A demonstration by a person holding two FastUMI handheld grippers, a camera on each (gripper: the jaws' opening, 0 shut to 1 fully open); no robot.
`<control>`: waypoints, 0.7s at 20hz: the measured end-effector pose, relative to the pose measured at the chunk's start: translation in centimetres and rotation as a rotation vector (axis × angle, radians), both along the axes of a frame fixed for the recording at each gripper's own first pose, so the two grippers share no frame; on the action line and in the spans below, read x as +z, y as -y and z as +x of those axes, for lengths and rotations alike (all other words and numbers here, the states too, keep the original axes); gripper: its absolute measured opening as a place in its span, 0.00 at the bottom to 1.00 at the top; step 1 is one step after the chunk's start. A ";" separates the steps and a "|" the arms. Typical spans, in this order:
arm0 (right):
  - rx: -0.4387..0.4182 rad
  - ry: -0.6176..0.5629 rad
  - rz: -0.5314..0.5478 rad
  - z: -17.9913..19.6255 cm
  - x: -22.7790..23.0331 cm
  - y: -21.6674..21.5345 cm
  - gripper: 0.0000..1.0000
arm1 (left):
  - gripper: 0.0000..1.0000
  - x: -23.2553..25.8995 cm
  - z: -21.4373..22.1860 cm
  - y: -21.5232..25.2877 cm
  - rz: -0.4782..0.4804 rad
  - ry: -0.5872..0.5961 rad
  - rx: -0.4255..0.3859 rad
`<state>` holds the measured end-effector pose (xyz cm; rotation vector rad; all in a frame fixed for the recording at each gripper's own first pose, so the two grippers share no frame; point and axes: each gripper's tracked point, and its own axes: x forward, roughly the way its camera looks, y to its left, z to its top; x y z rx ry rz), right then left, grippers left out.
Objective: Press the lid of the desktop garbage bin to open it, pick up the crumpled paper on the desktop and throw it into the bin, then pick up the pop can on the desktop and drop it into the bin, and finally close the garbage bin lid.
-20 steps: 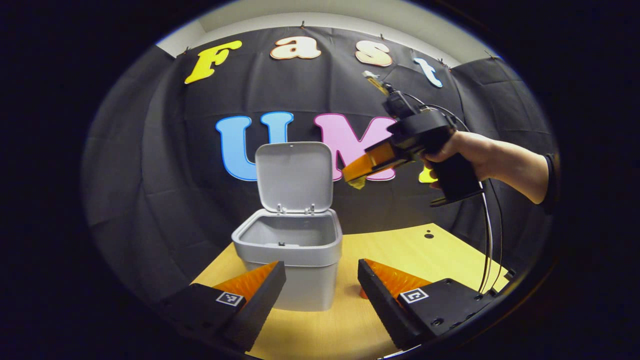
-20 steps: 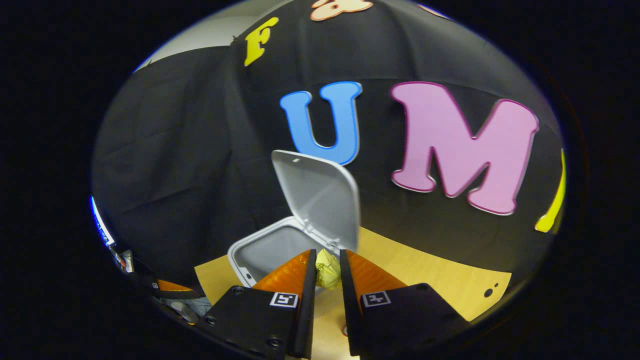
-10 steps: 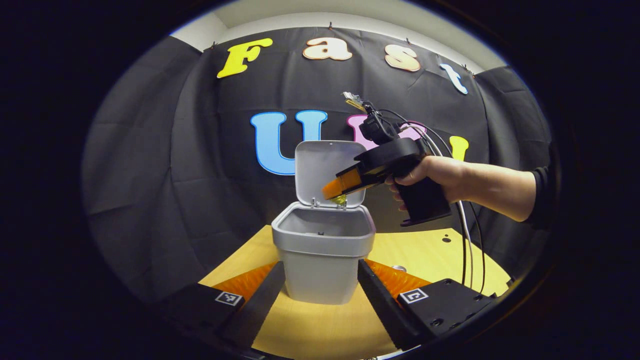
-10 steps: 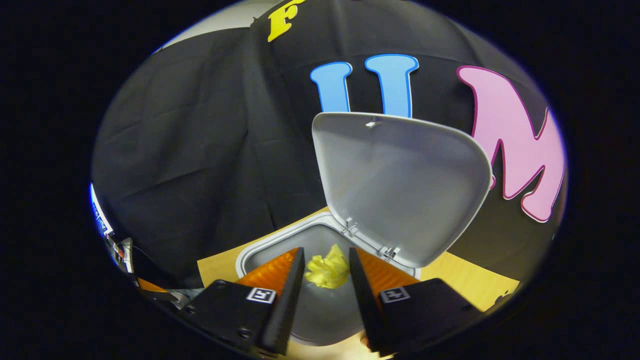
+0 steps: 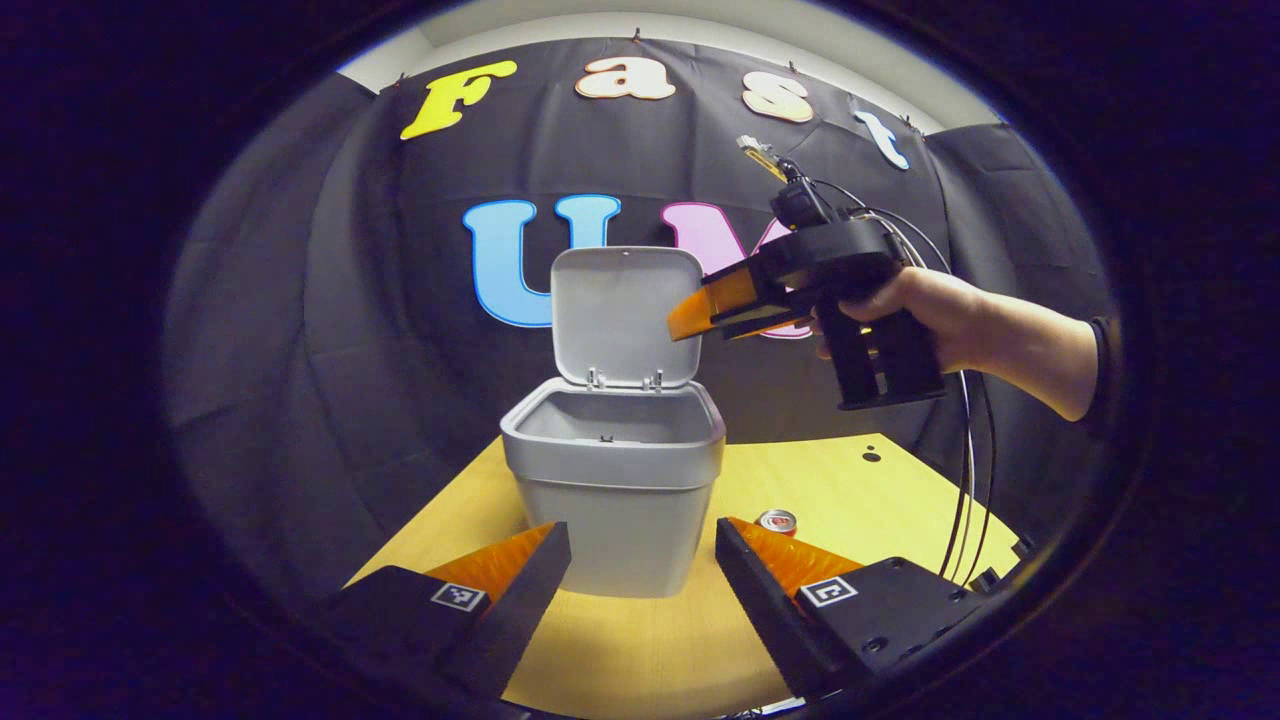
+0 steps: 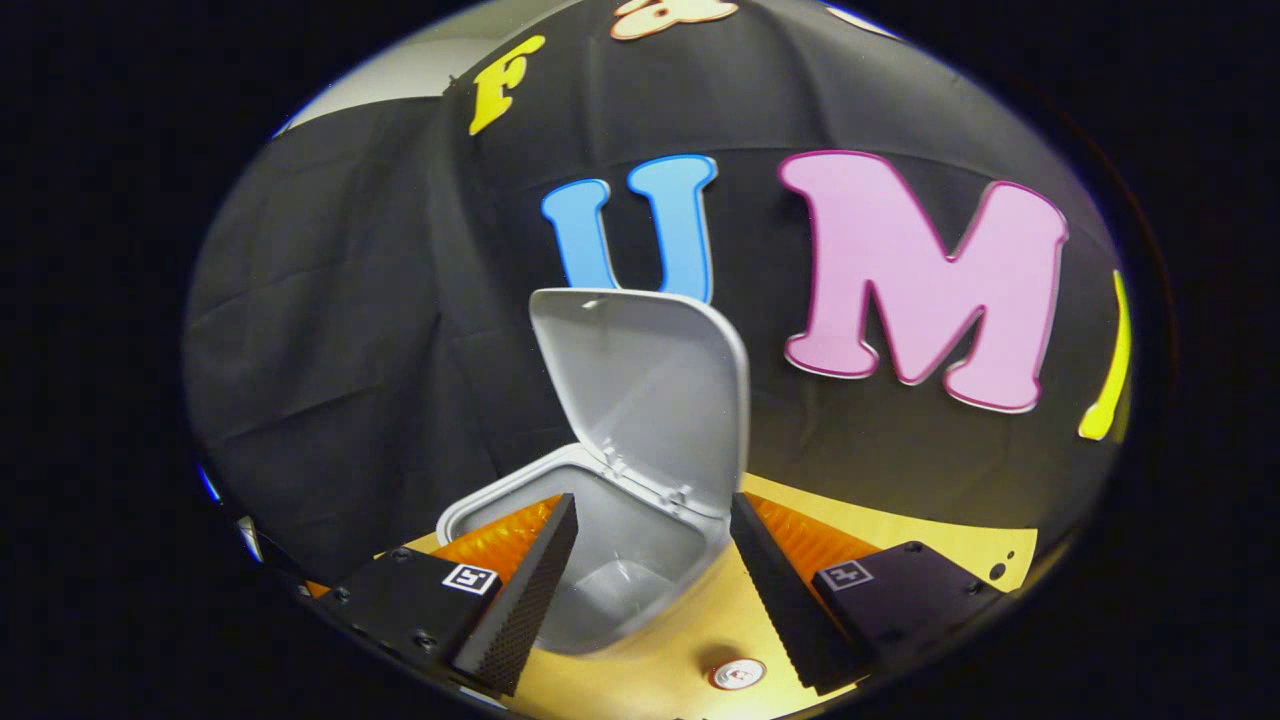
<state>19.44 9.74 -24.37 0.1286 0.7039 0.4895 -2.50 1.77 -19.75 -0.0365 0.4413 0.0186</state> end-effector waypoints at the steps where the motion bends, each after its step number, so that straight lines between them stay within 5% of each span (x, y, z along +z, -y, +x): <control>1: -0.029 -0.003 -0.010 -0.4 -0.1 1.7 0.99 | 0.98 -0.8 0.6 0.6 -0.008 0.000 -0.020; 7: -0.241 0.050 -0.056 -4.0 -0.9 12.8 0.99 | 0.98 -8.1 4.9 6.5 0.027 -0.043 -0.173; 14: -0.612 0.181 -0.094 -10.2 -1.4 27.9 0.99 | 0.99 -17.6 8.9 13.2 0.007 -0.127 -0.316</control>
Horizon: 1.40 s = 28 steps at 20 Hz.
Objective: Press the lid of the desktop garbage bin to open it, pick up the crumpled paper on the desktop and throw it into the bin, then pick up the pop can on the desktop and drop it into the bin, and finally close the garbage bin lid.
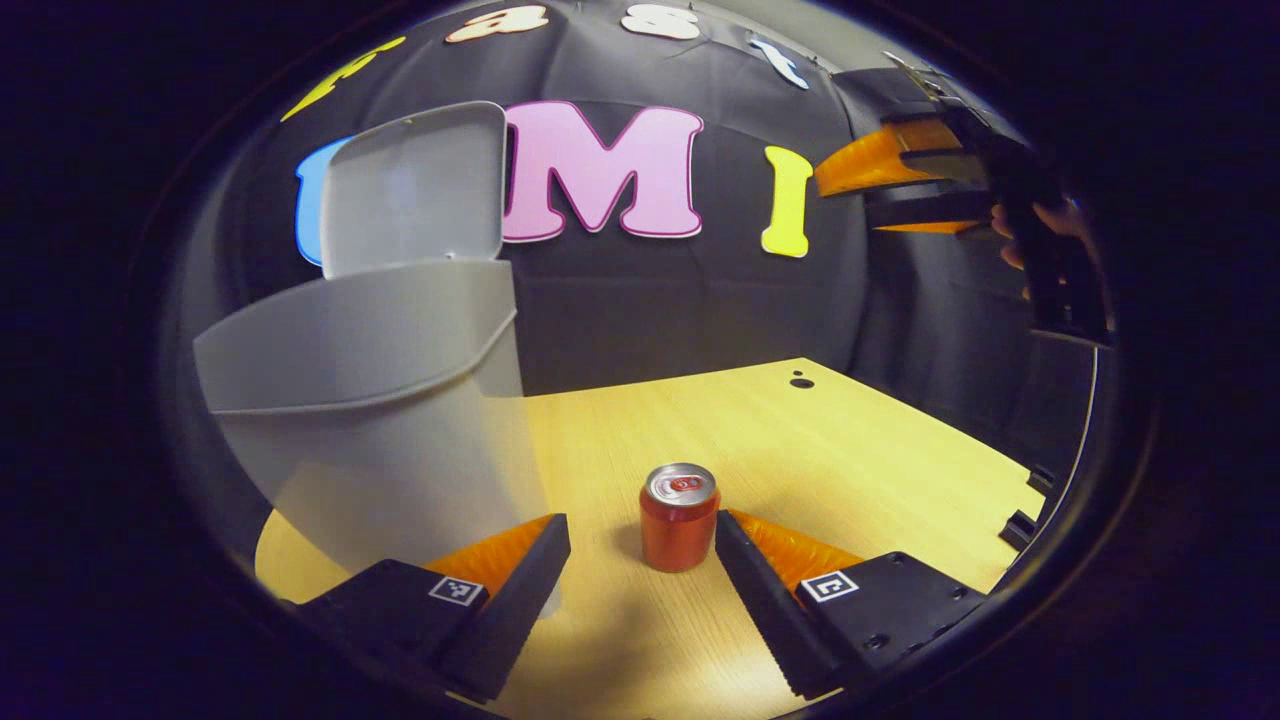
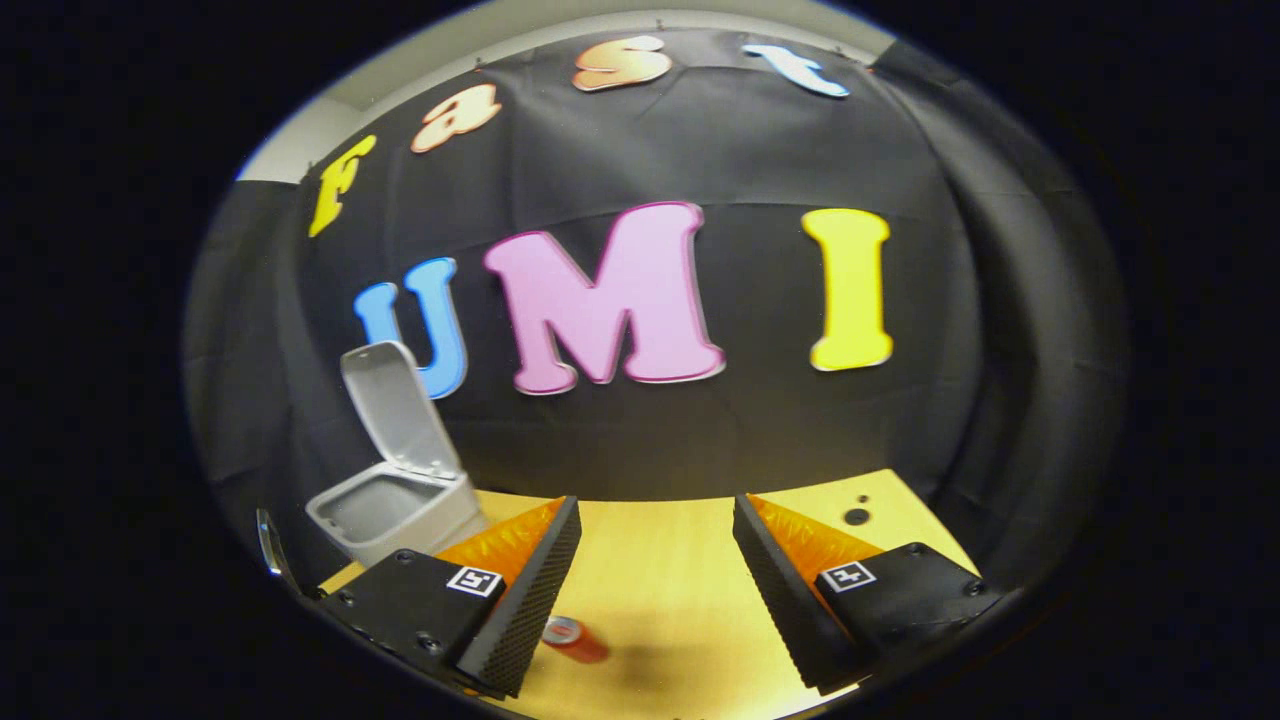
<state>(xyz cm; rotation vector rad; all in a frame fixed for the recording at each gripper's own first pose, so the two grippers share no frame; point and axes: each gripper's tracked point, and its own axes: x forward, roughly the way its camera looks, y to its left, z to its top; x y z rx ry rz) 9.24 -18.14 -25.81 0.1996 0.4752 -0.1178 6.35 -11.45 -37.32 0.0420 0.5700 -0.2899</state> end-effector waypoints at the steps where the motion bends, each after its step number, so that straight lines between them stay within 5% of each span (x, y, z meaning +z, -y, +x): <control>1: -0.031 -0.005 -0.009 -1.2 -0.5 1.7 0.98 | 0.99 -1.2 0.6 0.7 0.004 -0.008 -0.012; 9: -0.155 -0.020 -0.147 -9.3 -3.9 8.6 0.98 | 0.98 -7.9 3.9 3.7 0.015 -0.047 0.015; 14: -0.206 -0.103 -0.045 -12.8 -7.0 8.1 0.98 | 0.98 -9.3 5.9 4.1 0.010 -0.042 0.024; 21: -0.168 -0.101 -0.047 -11.8 -6.9 5.9 0.98 | 0.89 -9.2 5.9 4.5 0.034 -0.052 0.044; 28: -0.150 -0.042 -0.080 -9.2 -2.7 5.6 0.98 | 0.89 4.4 7.3 6.5 -0.044 0.118 0.014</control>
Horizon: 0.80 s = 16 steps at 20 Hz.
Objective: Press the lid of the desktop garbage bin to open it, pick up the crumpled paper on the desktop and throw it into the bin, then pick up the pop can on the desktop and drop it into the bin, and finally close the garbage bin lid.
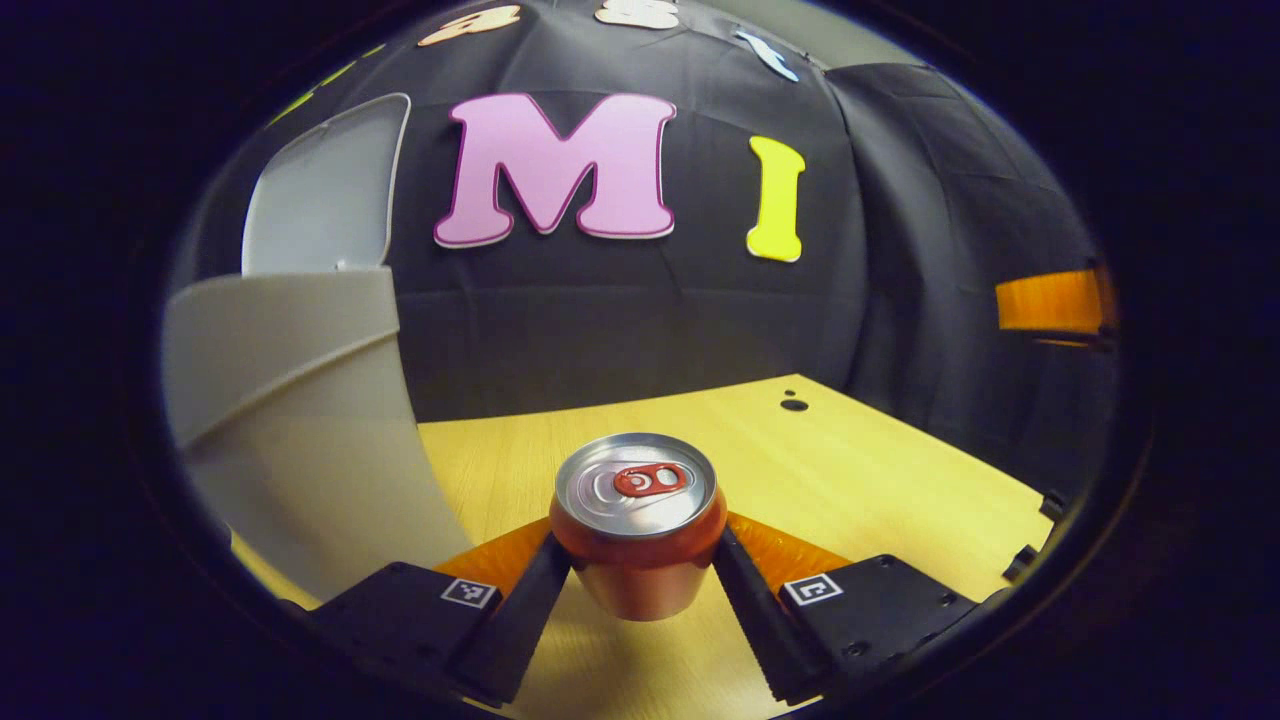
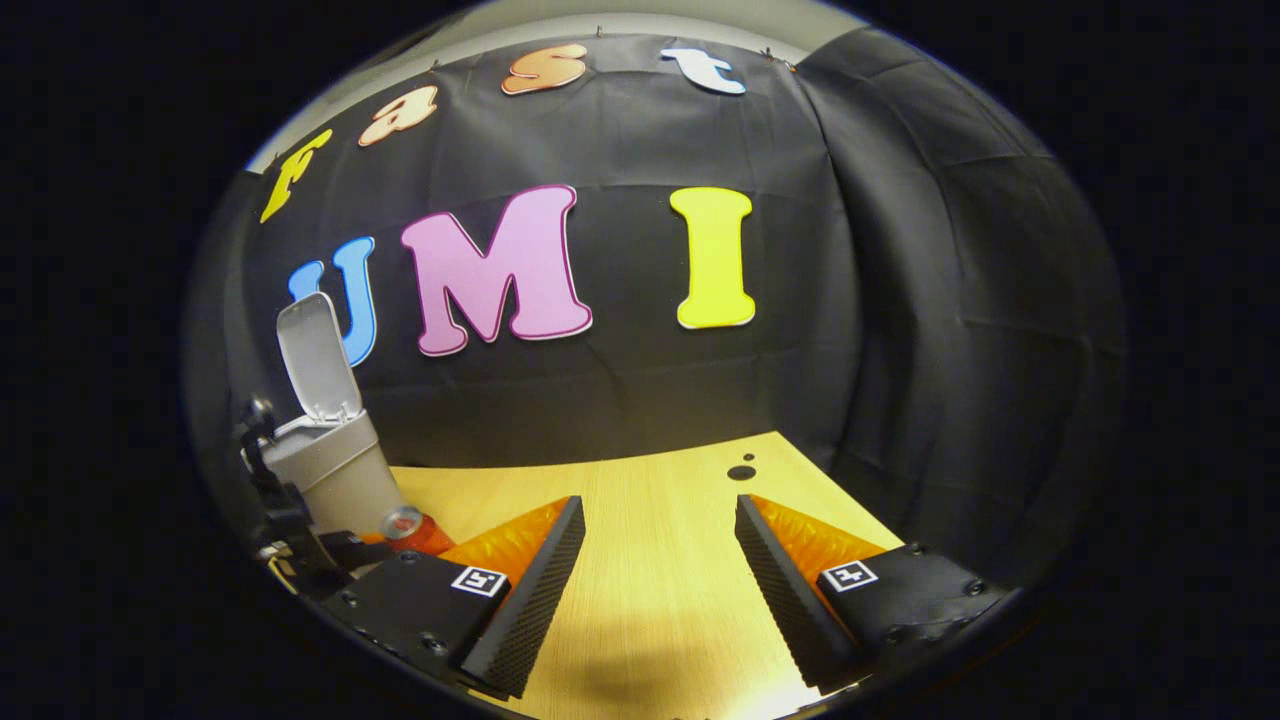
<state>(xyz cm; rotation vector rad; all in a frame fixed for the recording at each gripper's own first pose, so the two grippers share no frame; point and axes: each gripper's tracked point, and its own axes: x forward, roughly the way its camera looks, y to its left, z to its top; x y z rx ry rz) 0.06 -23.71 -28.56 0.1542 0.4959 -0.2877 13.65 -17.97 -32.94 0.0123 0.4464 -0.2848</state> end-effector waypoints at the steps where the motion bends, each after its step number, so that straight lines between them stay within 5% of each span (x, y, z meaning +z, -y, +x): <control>1: 0.008 0.004 0.003 0.3 0.5 -0.3 0.98 | 0.88 2.5 0.5 -0.2 -0.007 0.042 0.001; 6: 0.075 -0.007 -0.056 2.6 2.3 -1.4 0.98 | 0.87 13.8 2.4 -2.0 -0.071 0.219 0.004; 9: 0.106 0.014 -0.029 4.4 4.2 -3.3 0.98 | 0.87 18.2 3.9 -6.0 -0.087 0.296 0.084; 16: 0.234 0.005 -0.052 7.3 7.1 -8.6 0.98 | 0.86 18.6 5.2 -21.3 0.047 0.313 0.337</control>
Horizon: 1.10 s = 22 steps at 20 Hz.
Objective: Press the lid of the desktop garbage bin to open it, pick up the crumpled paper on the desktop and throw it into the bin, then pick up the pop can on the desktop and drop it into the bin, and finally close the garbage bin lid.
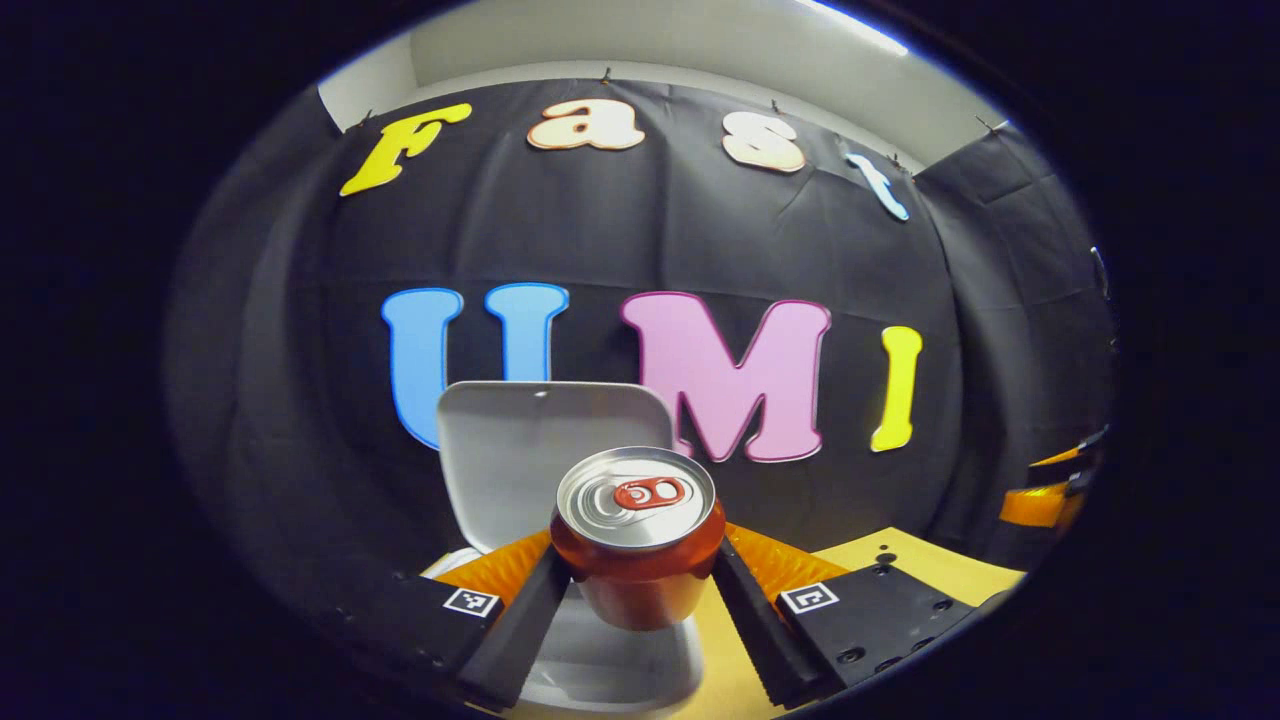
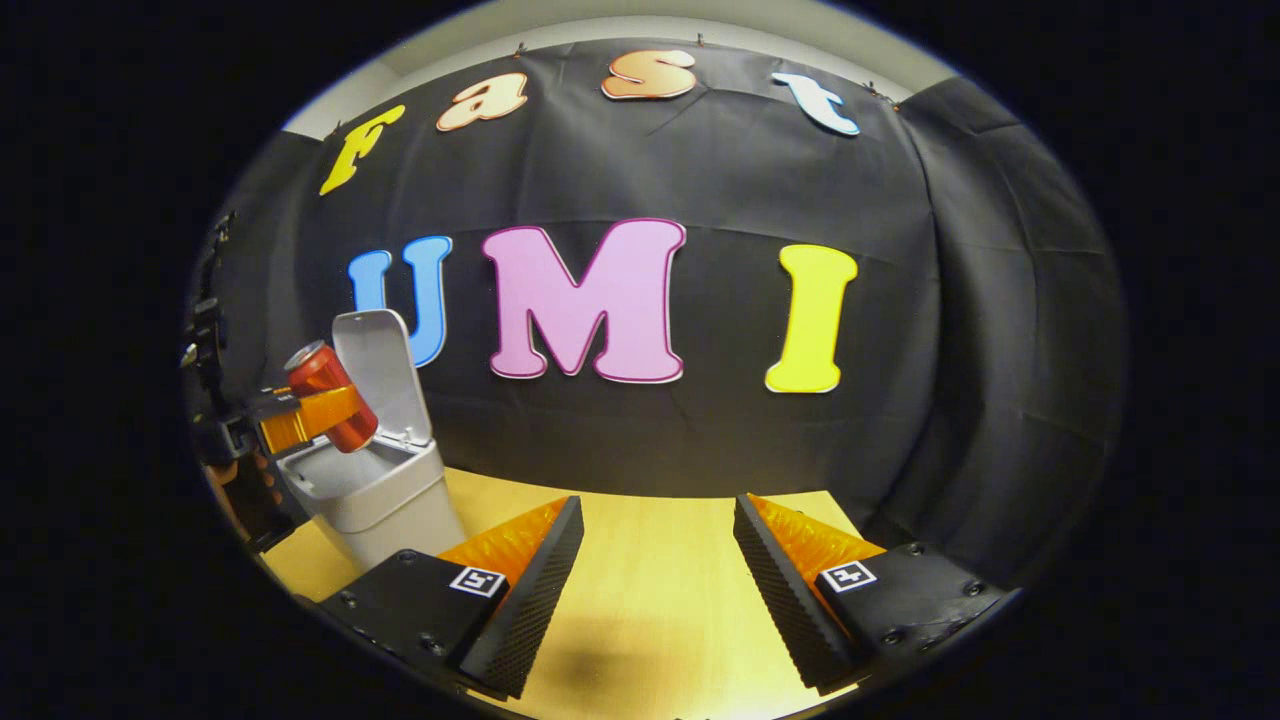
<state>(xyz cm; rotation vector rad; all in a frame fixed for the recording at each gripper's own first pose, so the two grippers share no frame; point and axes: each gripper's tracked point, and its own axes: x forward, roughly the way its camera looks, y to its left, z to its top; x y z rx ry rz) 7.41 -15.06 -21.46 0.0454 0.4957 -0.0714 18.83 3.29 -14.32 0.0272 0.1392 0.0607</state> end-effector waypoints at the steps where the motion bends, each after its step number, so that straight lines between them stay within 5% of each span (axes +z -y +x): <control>1: 0.015 -0.010 -0.008 0.0 0.3 -0.5 0.98 | 0.87 -1.5 0.2 -2.4 0.033 -0.035 0.030; 3: 0.036 -0.031 -0.035 -0.6 1.7 -1.4 0.98 | 0.87 -5.1 0.4 -4.7 0.056 -0.129 0.042; 7: 0.072 -0.042 -0.044 -1.7 3.2 -2.8 0.98 | 0.87 -9.4 0.0 -5.1 -0.044 -0.239 0.039; 13: 0.098 0.023 -0.045 2.4 4.9 -2.8 0.98 | 0.88 -10.2 1.0 -5.1 -0.017 -0.256 0.033; 17: 0.098 0.038 0.097 3.7 5.4 -4.3 0.98 | 0.91 -7.5 0.8 -6.6 0.018 -0.218 0.124; 22: 0.208 0.094 0.106 7.0 6.7 -4.8 0.98 | 0.92 3.5 3.7 -7.3 -0.036 -0.060 0.172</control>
